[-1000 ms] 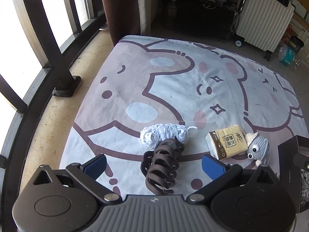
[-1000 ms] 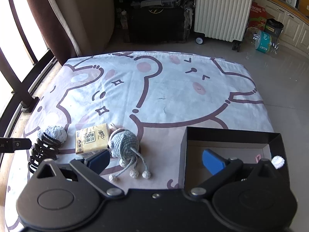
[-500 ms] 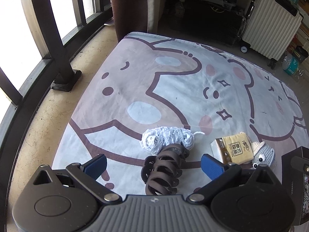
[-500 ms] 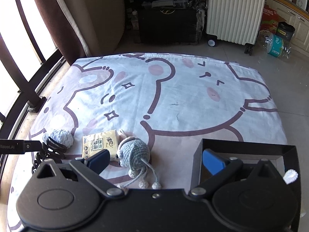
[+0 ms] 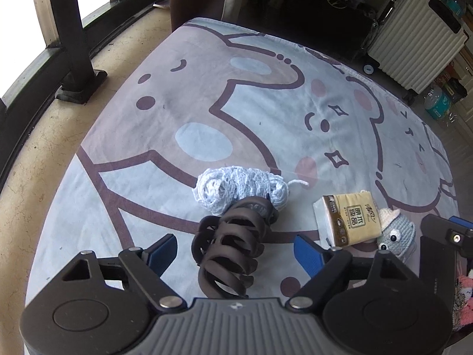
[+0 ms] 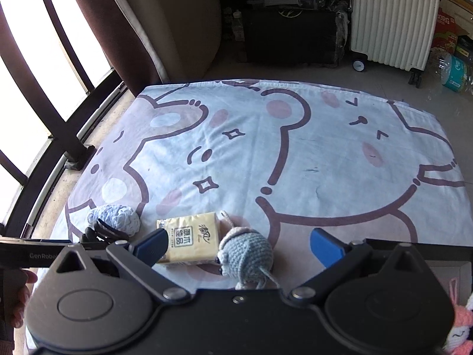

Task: Organize objects
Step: 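Close the left tool on the black claw clip while the right tool grasps the yellow tissue pack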

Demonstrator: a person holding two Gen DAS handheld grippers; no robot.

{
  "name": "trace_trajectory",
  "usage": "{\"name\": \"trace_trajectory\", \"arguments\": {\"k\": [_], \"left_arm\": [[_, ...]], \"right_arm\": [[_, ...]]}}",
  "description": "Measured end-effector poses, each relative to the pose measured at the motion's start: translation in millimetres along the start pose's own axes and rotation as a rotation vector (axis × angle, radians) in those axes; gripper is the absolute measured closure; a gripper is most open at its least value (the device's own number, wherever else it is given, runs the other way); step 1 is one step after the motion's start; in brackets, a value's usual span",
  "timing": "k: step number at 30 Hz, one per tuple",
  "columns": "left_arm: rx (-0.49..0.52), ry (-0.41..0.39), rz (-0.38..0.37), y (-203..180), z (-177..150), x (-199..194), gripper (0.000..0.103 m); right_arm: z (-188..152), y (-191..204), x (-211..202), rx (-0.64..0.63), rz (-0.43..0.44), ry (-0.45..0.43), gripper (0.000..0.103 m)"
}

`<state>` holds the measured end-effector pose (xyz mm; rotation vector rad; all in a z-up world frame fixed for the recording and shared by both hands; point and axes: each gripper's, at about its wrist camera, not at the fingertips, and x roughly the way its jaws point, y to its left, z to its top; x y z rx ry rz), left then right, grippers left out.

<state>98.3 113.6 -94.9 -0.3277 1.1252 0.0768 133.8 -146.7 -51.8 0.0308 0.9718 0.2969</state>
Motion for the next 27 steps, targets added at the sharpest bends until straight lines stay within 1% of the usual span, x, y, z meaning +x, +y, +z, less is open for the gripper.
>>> {"name": "trace_trajectory", "arguments": {"k": [2,8,10,14,17,18,19,20,22,24,27], "left_arm": [[-0.022,0.007,-0.054,-0.4,1.6,-2.1,0.017],[0.01,0.012,-0.068,-10.1,-0.5,-6.3,0.017],[0.008,0.008,-0.09,-10.6,0.0,-9.4,0.017],[-0.014,-0.009,-0.166,-10.5,2.2,-15.1,0.017],[-0.027,-0.019,-0.172,-9.5,2.8,-14.4,0.018],[-0.032,-0.02,-0.173,-8.1,2.9,-13.6,0.022],[-0.041,-0.019,-0.178,-6.1,2.8,-13.0,0.024],[-0.055,-0.016,-0.19,-3.7,2.8,-12.6,0.027],[-0.085,-0.01,-0.224,0.8,3.3,-12.5,0.032],[-0.113,-0.004,-0.266,4.7,3.2,-12.7,0.038],[-0.129,0.005,-0.316,6.4,2.0,-12.0,0.043]], "right_arm": [[-0.4,1.0,4.1,0.014,0.023,0.005,0.0],[-3.0,2.0,11.7,0.098,0.098,0.017,0.0],[-3.5,2.6,11.6,0.109,0.112,0.017,0.0],[-4.2,1.0,9.1,0.126,0.137,0.002,0.0],[-5.8,-2.3,8.8,0.16,0.188,-0.012,0.0],[-6.7,-2.9,9.1,0.173,0.207,-0.015,0.001],[-7.6,-3.2,10.1,0.187,0.231,-0.015,0.007],[-7.8,-3.2,12.1,0.198,0.256,-0.009,0.015],[-8.6,-2.3,17.0,0.227,0.295,0.012,0.02],[-9.8,-0.9,20.5,0.248,0.311,0.015,0.024],[-11.3,0.6,27.3,0.276,0.342,0.025,0.032]]}}
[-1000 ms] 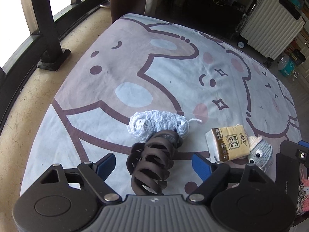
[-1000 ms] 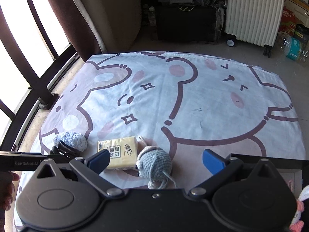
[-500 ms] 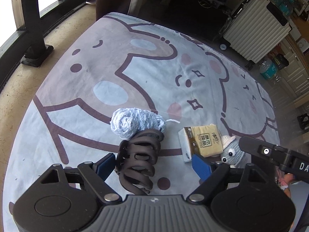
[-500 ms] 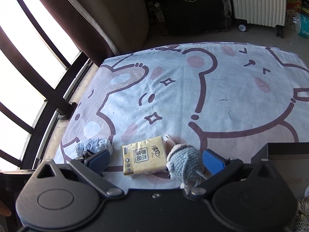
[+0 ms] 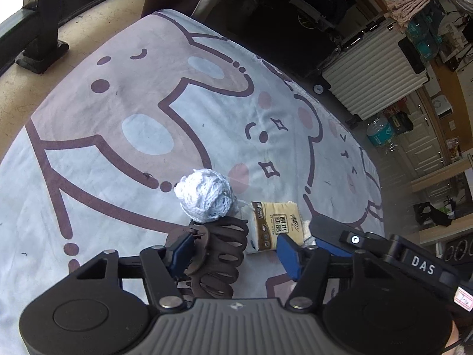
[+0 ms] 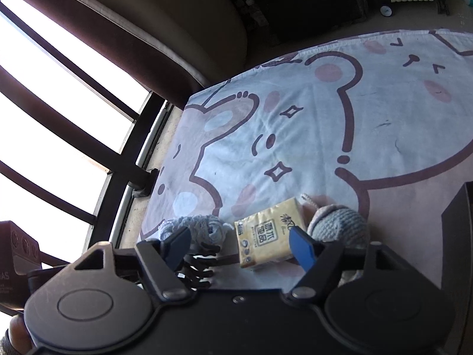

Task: Organize objects
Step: 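Close the left tool on the black claw clip while the right tool grasps the yellow tissue pack, then lift the claw clip with the left tool while the right tool carries the tissue pack toward the box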

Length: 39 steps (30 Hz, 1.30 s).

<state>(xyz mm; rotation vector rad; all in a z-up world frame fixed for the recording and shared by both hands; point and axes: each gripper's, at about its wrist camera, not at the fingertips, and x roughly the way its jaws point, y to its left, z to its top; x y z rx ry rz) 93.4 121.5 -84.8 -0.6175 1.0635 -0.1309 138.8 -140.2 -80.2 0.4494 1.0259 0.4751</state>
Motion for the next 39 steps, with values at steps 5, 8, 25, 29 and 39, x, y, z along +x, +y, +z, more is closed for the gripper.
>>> {"name": "trace_trajectory", "arguments": {"k": [5,8,25,29,39], "left_arm": [[0.032,0.008,-0.002,-1.9,-2.8,-1.7,0.047],[0.047,0.014,0.004,-1.1,-4.2,-2.9,0.047],[0.204,0.058,-0.024,-12.6,-21.5,-5.5,0.048],[0.236,0.053,-0.005,-15.0,-22.8,-6.8,0.048],[0.29,-0.006,0.235,0.0,-13.7,-9.3,0.043]], "right_arm": [[-1.9,-6.0,13.3,0.039,0.022,0.014,0.045],[-5.3,-1.8,21.2,-0.049,-0.085,0.007,0.045],[-16.0,29.6,63.7,-0.409,-0.289,0.039,0.019],[-18.2,32.6,68.6,-0.455,-0.317,0.056,0.031],[-31.8,27.4,52.9,-0.503,-0.281,0.063,0.032]]}}
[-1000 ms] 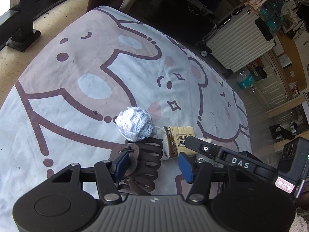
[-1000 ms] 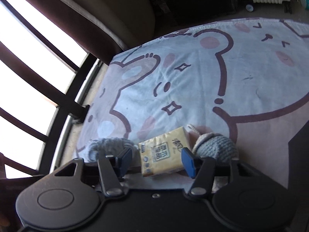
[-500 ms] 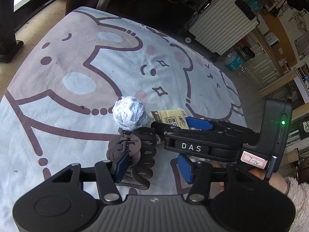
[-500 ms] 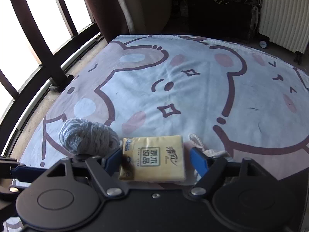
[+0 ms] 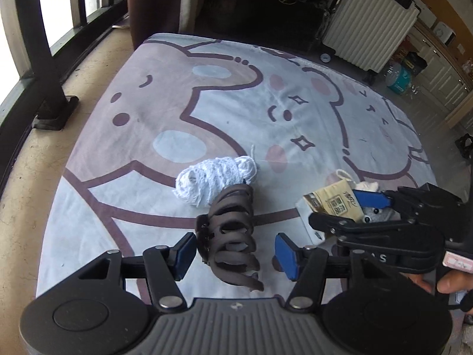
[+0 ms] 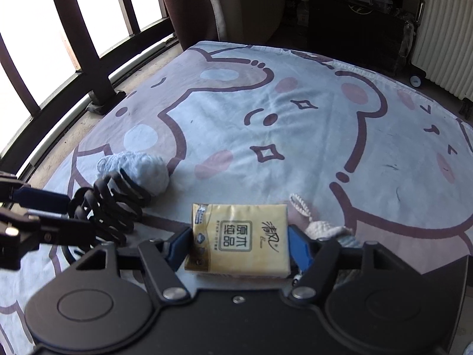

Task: Organize objects
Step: 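Lift the claw clip with the left tool while the right tool carries the tissue pack toward the box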

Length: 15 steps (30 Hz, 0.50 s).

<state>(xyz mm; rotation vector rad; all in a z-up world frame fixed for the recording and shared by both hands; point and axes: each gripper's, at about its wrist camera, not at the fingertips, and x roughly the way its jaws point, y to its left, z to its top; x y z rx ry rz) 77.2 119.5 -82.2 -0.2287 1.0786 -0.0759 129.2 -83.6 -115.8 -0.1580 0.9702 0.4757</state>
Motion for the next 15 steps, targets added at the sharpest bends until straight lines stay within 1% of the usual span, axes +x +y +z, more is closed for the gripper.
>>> {"name": "trace_trajectory", "arguments": {"k": [1,3,4,6,8,10,11,12,15], "left_arm": [[-0.02,-0.006,0.005,5.1,0.6,0.2,0.041],[-0.056,-0.02,0.021,13.0,1.1,0.2,0.032],[-0.066,-0.021,0.024,15.0,1.1,0.8,0.031],[-0.068,-0.012,0.024,14.9,0.4,3.4,0.024],[-0.044,-0.001,0.023,9.2,-1.4,8.3,0.024],[-0.02,0.013,0.014,2.8,-2.4,14.6,0.031],[-0.011,0.029,0.005,0.0,-3.5,18.2,0.048],[-0.003,0.048,0.012,-1.3,-3.7,20.9,0.057],[0.057,0.093,0.036,-7.6,-6.5,20.9,0.058]], "right_arm": [[-1.8,2.0,-0.8,-0.004,0.005,0.001,0.032],[-4.2,3.8,-2.0,-0.004,0.021,0.005,0.032],[-5.3,4.6,-2.6,-0.003,0.028,0.007,0.032],[-6.9,4.6,-3.8,-0.002,0.035,0.008,0.032],[-7.9,2.6,-4.8,0.009,0.043,0.006,0.032],[-8.3,1.3,-6.2,0.018,0.049,0.006,0.032],[-8.9,0.8,-6.8,0.021,0.052,0.006,0.032],[-9.9,0.6,-7.4,0.023,0.056,0.007,0.032],[-14.0,0.2,-10.5,0.023,0.069,0.01,0.032]]}}
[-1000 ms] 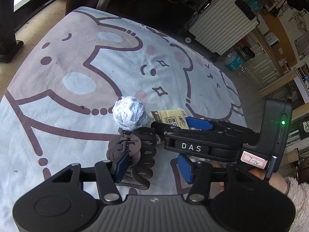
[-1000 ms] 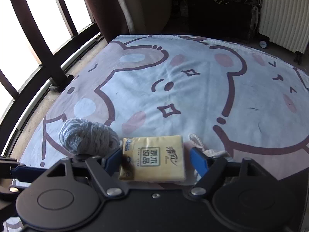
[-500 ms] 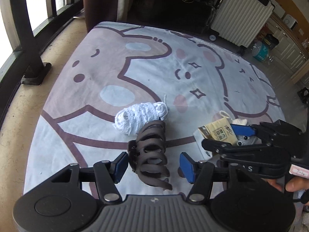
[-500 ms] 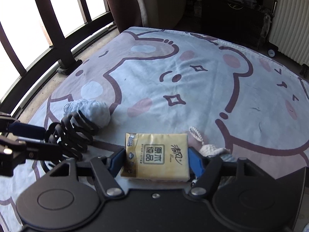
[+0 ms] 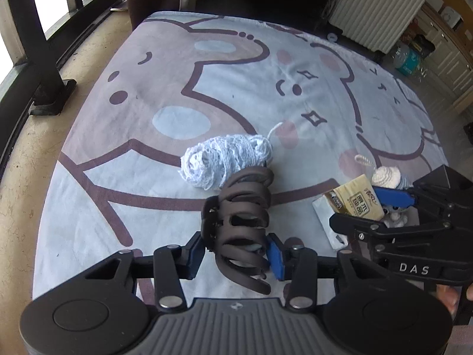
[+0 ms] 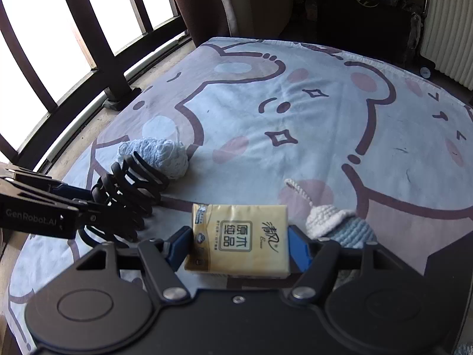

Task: Organize objects
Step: 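Lift the claw clip with the left tool while the right tool carries the tissue pack toward the box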

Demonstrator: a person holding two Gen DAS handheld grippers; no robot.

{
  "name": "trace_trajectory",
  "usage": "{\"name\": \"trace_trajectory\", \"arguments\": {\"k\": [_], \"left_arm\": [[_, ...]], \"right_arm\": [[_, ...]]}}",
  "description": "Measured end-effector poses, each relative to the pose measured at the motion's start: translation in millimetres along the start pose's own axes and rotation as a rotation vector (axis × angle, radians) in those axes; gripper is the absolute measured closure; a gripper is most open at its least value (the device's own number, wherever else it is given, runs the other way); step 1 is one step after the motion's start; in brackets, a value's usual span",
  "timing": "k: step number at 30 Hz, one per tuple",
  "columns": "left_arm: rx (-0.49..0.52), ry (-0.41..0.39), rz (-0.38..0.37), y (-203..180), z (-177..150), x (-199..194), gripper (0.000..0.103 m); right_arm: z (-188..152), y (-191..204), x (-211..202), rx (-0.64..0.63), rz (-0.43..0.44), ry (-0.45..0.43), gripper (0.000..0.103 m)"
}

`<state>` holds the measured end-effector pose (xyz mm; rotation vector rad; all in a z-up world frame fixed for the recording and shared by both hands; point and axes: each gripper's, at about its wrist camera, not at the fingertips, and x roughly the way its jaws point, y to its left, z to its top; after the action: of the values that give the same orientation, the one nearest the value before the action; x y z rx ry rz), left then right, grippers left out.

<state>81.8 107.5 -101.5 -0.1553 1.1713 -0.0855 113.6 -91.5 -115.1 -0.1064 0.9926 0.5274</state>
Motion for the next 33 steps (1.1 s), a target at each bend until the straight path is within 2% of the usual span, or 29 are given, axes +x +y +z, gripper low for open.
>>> {"name": "trace_trajectory", "arguments": {"k": [6,10,16,19,24,27,30,33], "left_arm": [[0.146,0.042,0.013,-16.7,-13.4,-7.2,0.058],[0.195,0.03,-0.002,-28.5,-13.5,-10.4,0.058],[0.295,0.022,-0.043,-56.5,-16.5,-11.2,0.057],[0.331,0.008,-0.068,-66.0,-18.4,-14.7,0.055],[0.363,-0.018,-0.151,-80.6,-19.3,-22.3,0.046],[0.409,-0.018,-0.192,-93.2,-25.0,-22.8,0.041],[0.451,-0.001,-0.254,-103.2,-30.1,-25.6,0.04],[0.478,0.004,-0.235,-109.7,-31.9,-29.4,0.033]], "right_arm": [[-7.6,-4.8,-7.0,0.031,0.017,0.012,0.032],[-10.7,-11.7,-15.9,0.076,0.039,0.006,0.032],[-3.0,-27.8,-43.2,0.191,0.1,-0.067,0.032],[3.3,-27.1,-55.5,0.204,0.123,-0.105,0.032],[7.4,-20.5,-63.2,0.192,0.16,-0.123,0.033],[4.9,-14.7,-60.5,0.169,0.171,-0.105,0.033],[-0.1,-12.2,-55.3,0.144,0.164,-0.076,0.033],[-6.4,-15.7,-48.4,0.14,0.142,-0.039,0.033]]}}
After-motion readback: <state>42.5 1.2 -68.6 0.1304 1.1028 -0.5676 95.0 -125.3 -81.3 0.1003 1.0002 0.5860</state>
